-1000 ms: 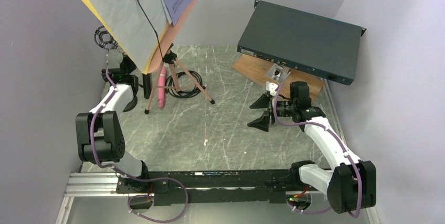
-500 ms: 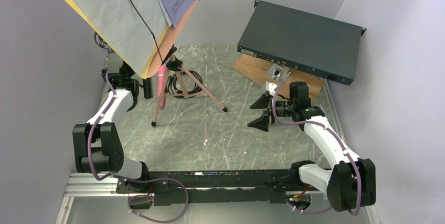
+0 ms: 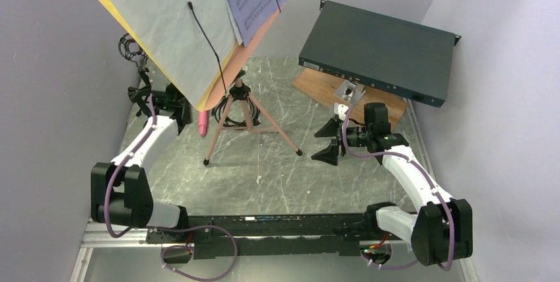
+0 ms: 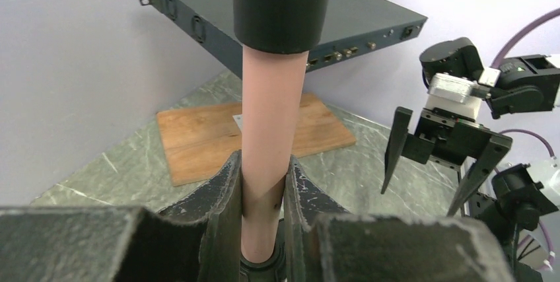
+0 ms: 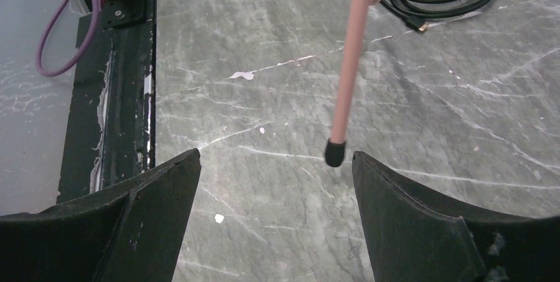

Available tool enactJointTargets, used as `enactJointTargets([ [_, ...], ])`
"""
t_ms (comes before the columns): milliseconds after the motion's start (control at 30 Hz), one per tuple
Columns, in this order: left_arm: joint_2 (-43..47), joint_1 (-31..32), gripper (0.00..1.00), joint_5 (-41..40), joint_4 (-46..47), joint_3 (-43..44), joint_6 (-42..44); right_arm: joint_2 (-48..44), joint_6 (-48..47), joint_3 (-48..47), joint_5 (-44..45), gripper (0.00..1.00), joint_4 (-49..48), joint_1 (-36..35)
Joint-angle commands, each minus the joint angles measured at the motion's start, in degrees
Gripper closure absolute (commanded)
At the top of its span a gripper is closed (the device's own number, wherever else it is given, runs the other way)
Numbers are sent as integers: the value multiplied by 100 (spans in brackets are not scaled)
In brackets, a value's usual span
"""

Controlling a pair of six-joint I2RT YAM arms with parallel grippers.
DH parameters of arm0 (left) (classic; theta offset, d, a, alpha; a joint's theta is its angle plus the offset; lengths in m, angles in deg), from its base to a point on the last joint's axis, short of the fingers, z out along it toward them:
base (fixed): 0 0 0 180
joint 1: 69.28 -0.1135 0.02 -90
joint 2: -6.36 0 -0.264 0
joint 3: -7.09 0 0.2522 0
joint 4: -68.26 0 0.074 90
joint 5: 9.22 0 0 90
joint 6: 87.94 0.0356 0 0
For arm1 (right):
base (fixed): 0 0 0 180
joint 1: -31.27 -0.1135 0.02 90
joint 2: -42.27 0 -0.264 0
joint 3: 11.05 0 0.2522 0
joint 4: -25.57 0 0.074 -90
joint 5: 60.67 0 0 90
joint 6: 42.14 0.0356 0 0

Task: Pack up the instrument practice props
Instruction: Move the music stand to the center of the board.

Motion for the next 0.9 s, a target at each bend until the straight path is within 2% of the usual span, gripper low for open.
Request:
enactJointTargets([
  [0,673,235,100,-243,226,292,6,-38,-136,-224,-70,12,-44,25],
  [167,948,279,100,-446,-378,453,628,-3,-134,-215,-69,12,-49,25],
  [267,964,279,100,-467,-388,599,651,6,-142,-206,-58,12,-45,34],
  [633,579,318,100,-401,1031,421,-411,16,-207,-228,-39,12,6,62],
  [867,211,442,100,-1,1883,496,-829,43,-258,-241,-11,12,42,60],
])
